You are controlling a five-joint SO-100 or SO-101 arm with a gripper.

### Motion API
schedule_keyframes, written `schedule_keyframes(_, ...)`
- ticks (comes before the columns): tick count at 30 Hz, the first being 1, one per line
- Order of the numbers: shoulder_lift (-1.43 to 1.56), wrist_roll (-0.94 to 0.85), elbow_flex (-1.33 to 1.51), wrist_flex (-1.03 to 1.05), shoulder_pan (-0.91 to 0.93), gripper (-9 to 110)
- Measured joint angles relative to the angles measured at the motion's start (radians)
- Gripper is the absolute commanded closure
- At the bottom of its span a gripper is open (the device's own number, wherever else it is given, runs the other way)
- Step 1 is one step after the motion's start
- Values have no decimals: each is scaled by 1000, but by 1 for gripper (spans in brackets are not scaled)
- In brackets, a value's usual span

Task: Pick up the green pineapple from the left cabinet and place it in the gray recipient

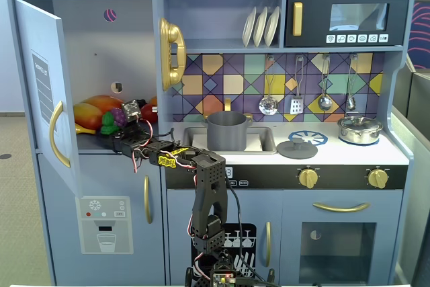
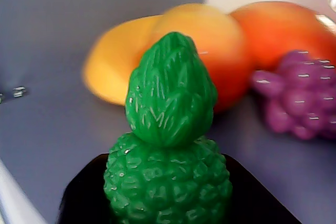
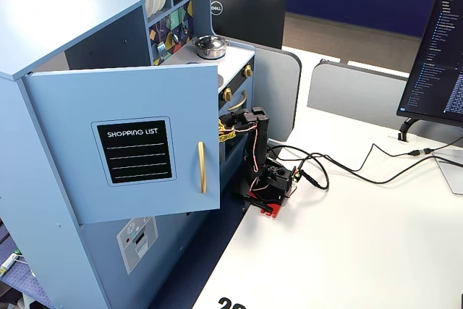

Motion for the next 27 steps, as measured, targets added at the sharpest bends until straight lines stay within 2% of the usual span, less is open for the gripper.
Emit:
schedule_keyframes(8,92,-23,6,-12,-49,102)
schedule_keyframes(17,638,-44,262,124,-95,102)
schedule_keyframes(24,1092,-44,417,209,21,102)
schedule_keyframes(27,1218,-9,442,212,138,102)
